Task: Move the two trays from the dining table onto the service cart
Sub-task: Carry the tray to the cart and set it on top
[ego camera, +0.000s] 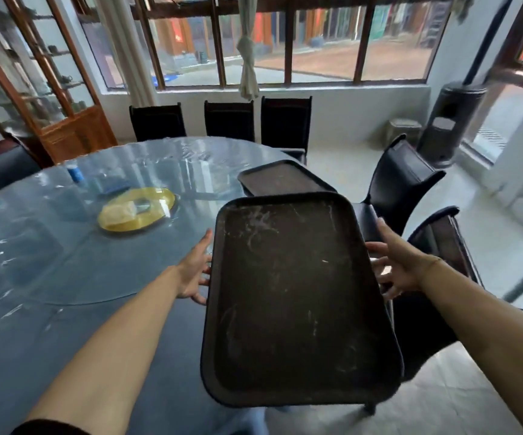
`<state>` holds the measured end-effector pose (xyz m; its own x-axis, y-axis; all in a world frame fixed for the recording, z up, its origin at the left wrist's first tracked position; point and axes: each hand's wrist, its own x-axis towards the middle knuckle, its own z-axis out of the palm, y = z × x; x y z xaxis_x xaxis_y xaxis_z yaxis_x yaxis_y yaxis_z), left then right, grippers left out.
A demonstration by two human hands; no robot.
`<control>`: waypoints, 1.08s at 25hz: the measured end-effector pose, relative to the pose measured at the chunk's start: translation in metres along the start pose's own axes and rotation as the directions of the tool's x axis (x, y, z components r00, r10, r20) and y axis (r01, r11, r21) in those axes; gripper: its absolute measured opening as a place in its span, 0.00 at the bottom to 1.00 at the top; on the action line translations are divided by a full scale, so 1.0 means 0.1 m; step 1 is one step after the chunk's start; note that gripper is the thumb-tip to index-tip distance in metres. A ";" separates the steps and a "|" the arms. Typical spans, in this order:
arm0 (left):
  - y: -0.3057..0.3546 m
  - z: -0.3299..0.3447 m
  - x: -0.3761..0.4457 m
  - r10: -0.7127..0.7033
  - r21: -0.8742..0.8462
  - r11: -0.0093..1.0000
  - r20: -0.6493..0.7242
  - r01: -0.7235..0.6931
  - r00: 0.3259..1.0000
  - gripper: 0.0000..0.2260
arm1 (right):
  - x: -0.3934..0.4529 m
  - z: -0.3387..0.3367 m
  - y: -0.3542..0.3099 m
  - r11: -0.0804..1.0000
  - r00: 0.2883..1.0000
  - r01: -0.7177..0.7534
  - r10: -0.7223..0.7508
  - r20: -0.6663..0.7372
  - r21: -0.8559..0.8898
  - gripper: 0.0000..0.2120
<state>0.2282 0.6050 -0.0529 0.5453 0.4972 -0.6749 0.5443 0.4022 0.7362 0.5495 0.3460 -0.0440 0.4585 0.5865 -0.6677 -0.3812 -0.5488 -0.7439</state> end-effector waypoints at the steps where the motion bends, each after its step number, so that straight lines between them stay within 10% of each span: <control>1: 0.09 0.19 0.03 0.008 0.022 1.000 0.026 -0.009 1.000 0.46 | -0.10 -0.19 0.05 1.000 1.000 -0.009 0.009 -0.023 0.018 0.38; 27: 1.13 4.90 0.62 -0.103 0.478 0.844 0.590 -0.243 0.801 0.37 | -2.58 -3.24 1.90 0.875 0.711 0.127 0.248 -0.658 0.468 0.39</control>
<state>0.6354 0.3045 -0.0368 0.7568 -0.0964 -0.6465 0.6313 -0.1488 0.7611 0.6188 -0.1023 -0.0042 0.7593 -0.1110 -0.6412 -0.6507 -0.1272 -0.7486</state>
